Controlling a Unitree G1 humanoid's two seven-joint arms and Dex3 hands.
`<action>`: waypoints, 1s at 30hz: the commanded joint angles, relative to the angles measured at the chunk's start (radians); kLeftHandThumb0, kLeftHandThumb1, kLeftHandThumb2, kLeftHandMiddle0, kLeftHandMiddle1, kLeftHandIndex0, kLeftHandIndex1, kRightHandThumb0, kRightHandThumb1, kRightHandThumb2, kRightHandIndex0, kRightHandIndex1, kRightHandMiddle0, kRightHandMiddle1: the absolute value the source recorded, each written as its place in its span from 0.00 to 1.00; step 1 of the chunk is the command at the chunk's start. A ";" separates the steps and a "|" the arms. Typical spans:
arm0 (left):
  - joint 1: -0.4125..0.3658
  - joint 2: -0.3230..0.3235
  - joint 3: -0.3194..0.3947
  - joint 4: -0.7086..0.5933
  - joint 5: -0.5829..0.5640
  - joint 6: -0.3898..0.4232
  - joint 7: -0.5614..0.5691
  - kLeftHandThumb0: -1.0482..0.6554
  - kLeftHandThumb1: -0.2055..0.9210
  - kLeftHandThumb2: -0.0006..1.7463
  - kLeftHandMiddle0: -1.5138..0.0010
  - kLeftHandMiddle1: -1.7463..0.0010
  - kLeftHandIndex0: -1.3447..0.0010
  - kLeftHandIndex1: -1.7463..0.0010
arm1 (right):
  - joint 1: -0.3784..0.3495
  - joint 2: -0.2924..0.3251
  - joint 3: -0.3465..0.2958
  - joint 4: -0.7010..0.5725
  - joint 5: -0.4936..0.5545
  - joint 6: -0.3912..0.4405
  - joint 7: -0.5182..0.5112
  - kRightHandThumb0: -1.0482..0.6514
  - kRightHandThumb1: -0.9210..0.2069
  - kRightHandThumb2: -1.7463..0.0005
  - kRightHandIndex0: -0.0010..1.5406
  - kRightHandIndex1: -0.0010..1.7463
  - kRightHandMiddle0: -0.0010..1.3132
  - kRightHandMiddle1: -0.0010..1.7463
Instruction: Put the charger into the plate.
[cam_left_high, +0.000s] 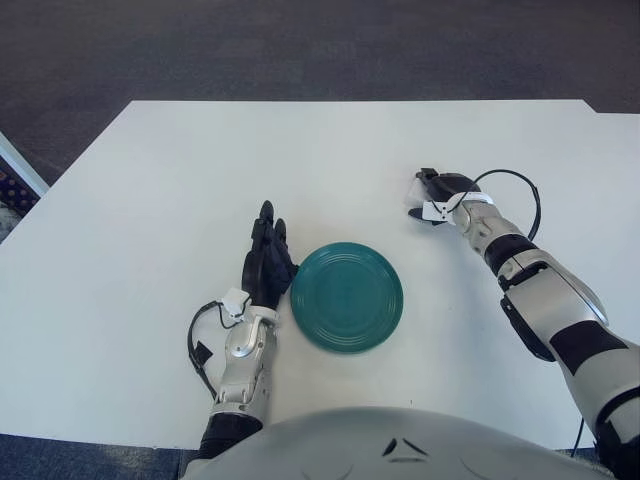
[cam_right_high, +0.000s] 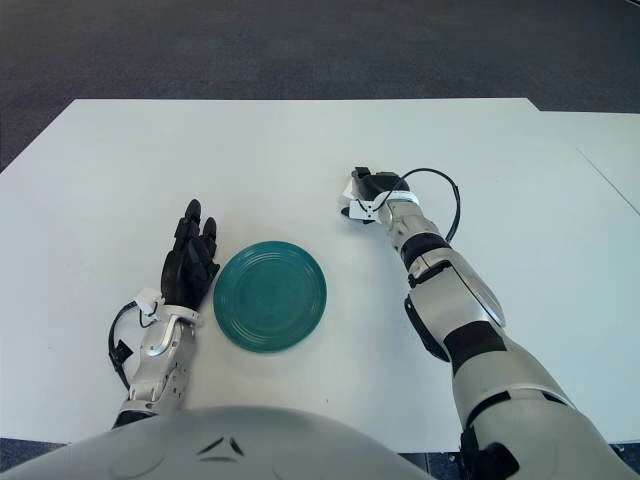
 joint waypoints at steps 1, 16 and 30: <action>0.015 -0.060 0.003 0.062 -0.006 0.021 0.013 0.00 1.00 0.48 1.00 1.00 1.00 0.98 | -0.001 -0.023 0.040 0.001 -0.028 -0.015 0.034 0.10 0.00 0.60 0.11 0.00 0.00 0.28; 0.012 -0.044 -0.018 0.057 0.050 0.013 0.031 0.00 1.00 0.50 1.00 1.00 0.99 0.99 | -0.001 -0.062 0.113 0.051 -0.060 -0.022 0.055 0.12 0.00 0.63 0.10 0.00 0.00 0.26; 0.008 -0.053 -0.023 0.052 0.063 0.015 0.058 0.00 1.00 0.50 1.00 1.00 0.98 0.98 | 0.017 -0.056 0.139 0.057 -0.074 -0.021 -0.095 0.15 0.00 0.63 0.28 0.03 0.02 0.40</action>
